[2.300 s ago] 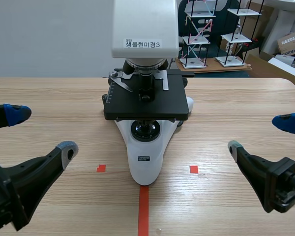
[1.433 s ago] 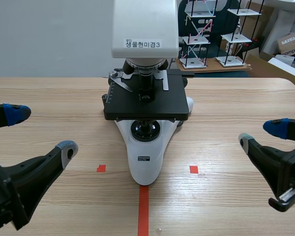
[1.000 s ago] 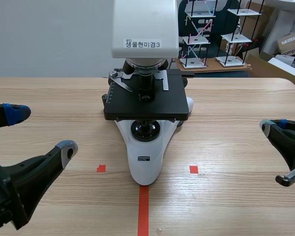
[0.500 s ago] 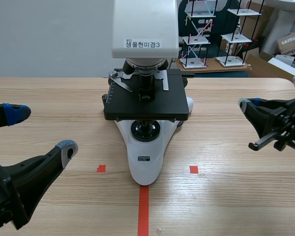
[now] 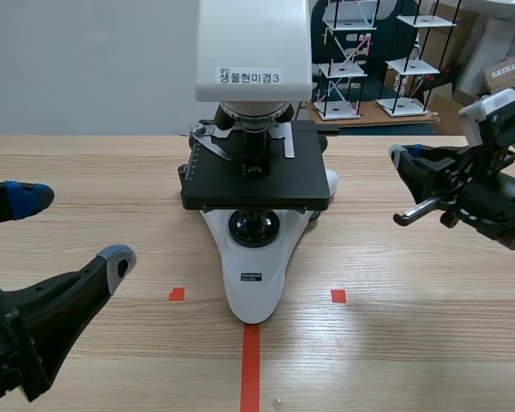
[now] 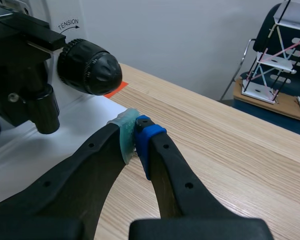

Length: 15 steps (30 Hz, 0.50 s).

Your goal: Point at the fine focus knob

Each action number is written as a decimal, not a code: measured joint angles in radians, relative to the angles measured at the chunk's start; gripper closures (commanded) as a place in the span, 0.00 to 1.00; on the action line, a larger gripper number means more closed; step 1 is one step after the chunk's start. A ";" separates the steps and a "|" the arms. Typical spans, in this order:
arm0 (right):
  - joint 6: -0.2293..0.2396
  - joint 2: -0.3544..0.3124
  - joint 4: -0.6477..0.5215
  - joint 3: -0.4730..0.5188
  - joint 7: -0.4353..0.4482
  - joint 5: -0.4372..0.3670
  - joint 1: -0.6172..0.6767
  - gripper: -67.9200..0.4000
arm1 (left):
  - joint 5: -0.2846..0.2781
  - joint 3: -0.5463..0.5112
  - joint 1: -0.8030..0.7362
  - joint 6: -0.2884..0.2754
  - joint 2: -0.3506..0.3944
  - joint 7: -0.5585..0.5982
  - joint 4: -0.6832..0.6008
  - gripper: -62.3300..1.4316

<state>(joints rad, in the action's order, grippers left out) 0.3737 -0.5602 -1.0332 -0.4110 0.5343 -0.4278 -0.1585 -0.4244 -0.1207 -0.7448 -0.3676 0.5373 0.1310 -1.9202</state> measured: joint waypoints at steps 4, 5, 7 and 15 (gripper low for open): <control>0.000 0.002 0.042 -0.027 0.023 -0.003 -0.039 0.98 | 0.000 0.000 0.000 0.000 0.000 0.000 0.000 0.00; 0.000 0.004 0.050 -0.028 0.024 -0.003 -0.047 0.98 | 0.000 0.000 0.000 0.000 0.000 0.000 0.000 0.00; 0.000 0.007 0.062 -0.028 0.025 -0.003 -0.058 0.99 | 0.000 0.000 0.000 0.000 0.000 0.000 0.000 0.00; 0.000 0.038 0.113 -0.035 0.027 -0.003 -0.095 0.99 | 0.000 0.000 0.000 0.000 0.000 0.000 0.000 0.00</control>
<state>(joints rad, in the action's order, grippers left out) 0.3740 -0.5220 -0.9207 -0.4458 0.5610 -0.4305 -0.2535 -0.4244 -0.1207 -0.7448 -0.3676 0.5373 0.1314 -1.9202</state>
